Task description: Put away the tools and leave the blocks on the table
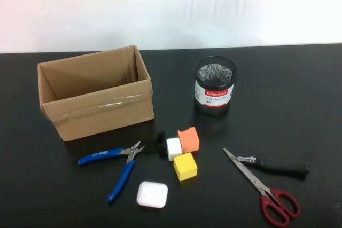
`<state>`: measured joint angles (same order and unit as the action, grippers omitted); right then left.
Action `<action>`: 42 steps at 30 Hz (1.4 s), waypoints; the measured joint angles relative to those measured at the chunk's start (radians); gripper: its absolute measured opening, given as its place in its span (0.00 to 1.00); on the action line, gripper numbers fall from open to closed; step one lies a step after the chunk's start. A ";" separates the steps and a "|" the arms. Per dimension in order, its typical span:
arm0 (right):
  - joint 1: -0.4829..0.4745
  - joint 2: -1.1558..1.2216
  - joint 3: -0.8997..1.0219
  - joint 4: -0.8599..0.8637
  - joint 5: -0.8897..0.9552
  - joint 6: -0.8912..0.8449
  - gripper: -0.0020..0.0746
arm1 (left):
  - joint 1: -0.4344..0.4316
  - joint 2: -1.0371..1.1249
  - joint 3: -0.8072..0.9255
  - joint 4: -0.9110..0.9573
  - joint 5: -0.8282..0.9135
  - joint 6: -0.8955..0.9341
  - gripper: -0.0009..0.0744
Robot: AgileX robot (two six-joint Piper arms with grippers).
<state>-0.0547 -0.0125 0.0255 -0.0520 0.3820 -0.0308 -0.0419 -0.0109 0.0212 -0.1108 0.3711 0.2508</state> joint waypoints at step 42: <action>0.000 0.000 0.005 0.000 -0.157 0.000 0.02 | 0.000 0.000 0.000 0.000 0.000 0.000 0.01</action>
<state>-0.0547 -0.0125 0.0300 -0.0520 0.2252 -0.0308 -0.0419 -0.0109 0.0212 -0.1108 0.3711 0.2508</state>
